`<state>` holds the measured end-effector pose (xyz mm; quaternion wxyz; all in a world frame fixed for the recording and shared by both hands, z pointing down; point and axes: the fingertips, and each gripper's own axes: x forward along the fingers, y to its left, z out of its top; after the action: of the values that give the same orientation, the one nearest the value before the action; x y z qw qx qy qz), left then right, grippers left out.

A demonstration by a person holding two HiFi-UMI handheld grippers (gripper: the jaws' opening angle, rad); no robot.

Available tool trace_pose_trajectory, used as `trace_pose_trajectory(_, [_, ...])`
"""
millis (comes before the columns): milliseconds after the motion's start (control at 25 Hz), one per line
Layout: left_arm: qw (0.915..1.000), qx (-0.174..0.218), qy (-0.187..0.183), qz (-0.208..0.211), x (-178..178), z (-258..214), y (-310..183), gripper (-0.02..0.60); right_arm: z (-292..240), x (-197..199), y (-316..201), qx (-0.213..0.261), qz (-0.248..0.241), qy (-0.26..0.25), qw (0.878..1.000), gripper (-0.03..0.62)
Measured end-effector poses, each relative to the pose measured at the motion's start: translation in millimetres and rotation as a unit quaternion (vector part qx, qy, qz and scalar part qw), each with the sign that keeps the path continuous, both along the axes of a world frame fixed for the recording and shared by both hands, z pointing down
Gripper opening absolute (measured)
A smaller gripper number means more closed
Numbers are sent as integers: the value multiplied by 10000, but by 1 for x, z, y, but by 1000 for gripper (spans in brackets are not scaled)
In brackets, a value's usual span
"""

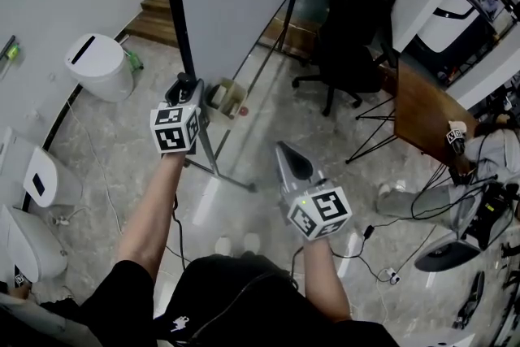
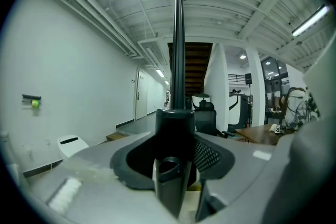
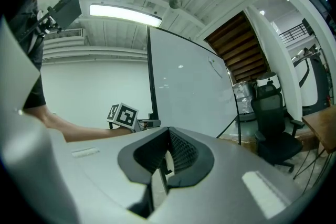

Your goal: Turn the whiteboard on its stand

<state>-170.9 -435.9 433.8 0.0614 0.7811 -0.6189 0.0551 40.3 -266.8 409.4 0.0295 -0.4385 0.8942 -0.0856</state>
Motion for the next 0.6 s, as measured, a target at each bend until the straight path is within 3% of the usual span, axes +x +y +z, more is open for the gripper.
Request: trace_pose_trajectory(600, [10000,-18,-27,-13,-6,4,41,193,1,-3,23,76,4,-2,10000,9])
